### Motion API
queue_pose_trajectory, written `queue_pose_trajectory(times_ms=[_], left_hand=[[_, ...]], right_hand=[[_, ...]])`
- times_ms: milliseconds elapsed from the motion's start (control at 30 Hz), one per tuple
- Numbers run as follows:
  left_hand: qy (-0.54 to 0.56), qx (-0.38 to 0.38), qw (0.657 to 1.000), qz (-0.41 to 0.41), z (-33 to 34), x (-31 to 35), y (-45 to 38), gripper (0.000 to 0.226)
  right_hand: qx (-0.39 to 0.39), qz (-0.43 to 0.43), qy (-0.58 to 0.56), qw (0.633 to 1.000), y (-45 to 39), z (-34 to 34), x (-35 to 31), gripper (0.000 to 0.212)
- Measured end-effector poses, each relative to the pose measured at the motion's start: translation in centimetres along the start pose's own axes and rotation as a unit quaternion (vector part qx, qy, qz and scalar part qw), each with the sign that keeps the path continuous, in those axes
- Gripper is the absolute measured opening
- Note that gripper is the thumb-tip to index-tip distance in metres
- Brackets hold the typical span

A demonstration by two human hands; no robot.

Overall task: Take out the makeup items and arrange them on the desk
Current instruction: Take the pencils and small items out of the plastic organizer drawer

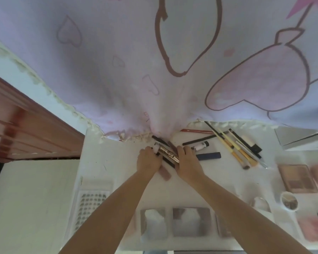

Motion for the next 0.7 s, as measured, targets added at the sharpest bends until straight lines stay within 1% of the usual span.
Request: queue_pose_trajectory(times_ms=[100,167,300,400,467,567,633,700], left_hand=[[-0.005,0.003,0.999,0.04,-0.5,0.3,0.8,0.043],[-0.025,-0.01,0.996,0.08,-0.5,0.4,1.5,0.044],[-0.051,-0.05,0.991,0.115,0.1,-1.1,2.1,0.046],[-0.065,-0.059,0.985,0.151,0.0,-2.2,2.8,0.045],[-0.07,-0.043,0.98,0.182,-0.9,-2.8,3.7,0.043],[-0.093,-0.005,0.97,0.224,-2.5,-4.4,5.0,0.042],[-0.116,0.015,0.966,0.232,-3.4,-5.9,5.8,0.043],[-0.136,0.022,0.962,0.235,-3.8,-7.6,6.7,0.045]], right_hand=[[0.012,-0.003,-0.002,1.0,1.2,0.0,-0.1,0.052],[0.022,0.01,-0.004,1.0,2.2,-0.1,0.0,0.052],[0.05,0.025,-0.017,0.998,3.9,-0.1,0.3,0.05],[0.08,0.026,-0.042,0.996,5.0,0.1,0.7,0.047],[0.093,0.031,-0.057,0.994,6.0,-0.1,0.9,0.046],[0.091,0.024,-0.056,0.994,8.0,0.0,0.5,0.047],[0.096,0.017,-0.054,0.994,9.0,0.3,0.0,0.045],[0.078,0.008,-0.034,0.996,9.7,1.3,-0.7,0.044]])
Point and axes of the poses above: each hand's wrist, its own y-axis away from the middle knuckle, its own z-axis out of the palm, x = y × z, the point moved 10 cm from there along -y, towards the middle knuckle, and after that the axes turned 2 degrees about x, right-handed, at the moved point
